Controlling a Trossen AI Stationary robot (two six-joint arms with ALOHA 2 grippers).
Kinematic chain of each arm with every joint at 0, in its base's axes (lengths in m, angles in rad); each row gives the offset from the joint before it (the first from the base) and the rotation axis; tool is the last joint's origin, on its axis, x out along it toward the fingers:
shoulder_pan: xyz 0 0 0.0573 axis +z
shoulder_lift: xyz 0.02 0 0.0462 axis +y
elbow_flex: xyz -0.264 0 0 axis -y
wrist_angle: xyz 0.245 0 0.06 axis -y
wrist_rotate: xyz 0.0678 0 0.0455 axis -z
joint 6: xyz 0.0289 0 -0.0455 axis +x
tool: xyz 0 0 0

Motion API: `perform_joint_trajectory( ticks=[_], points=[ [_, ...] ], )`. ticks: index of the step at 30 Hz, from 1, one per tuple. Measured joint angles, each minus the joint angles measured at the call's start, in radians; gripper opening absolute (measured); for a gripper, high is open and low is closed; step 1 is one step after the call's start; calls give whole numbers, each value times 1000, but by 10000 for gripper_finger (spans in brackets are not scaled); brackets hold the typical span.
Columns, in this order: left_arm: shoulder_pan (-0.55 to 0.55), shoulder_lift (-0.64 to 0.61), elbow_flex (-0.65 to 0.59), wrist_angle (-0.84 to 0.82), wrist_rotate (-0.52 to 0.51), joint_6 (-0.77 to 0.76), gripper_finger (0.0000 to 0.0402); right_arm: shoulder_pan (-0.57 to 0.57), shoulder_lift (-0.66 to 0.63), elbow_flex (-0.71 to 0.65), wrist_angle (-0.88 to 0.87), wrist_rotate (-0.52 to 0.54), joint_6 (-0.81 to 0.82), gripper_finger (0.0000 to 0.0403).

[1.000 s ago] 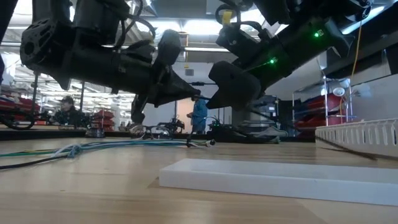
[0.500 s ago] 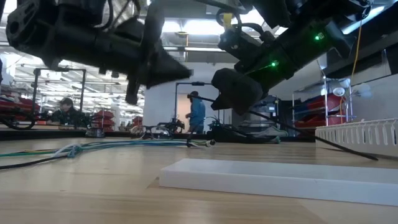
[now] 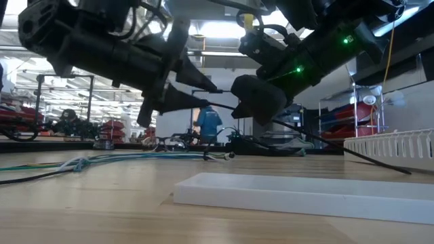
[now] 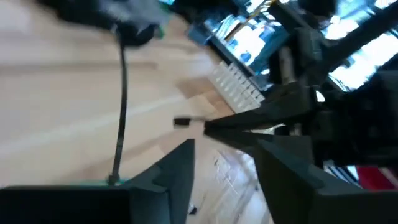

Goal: Ziptie cables
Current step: Wrap the cable wires with the black zip tie

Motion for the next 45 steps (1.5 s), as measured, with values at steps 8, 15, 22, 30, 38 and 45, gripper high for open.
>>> perform_joint_trajectory(
  ticks=[8,15,22,30,38,45],
  points=[
    [0,65,94,-92,-145,-179,170,1,-1,23,-20,31,-45,0],
    [36,72,97,-97,-160,-268,155,1,-1,23,-43,34,-43,0],
    [60,72,97,-102,-158,-262,151,1,-1,23,-42,19,-41,0],
    [68,72,97,-102,-153,-211,57,2,-1,23,-42,18,-40,0],
    [65,71,97,-92,-142,-69,1,2,-1,23,-42,-14,-40,0],
    [64,-19,97,-101,-125,286,1,2,-1,23,-102,4,-42,0]
  ],
)
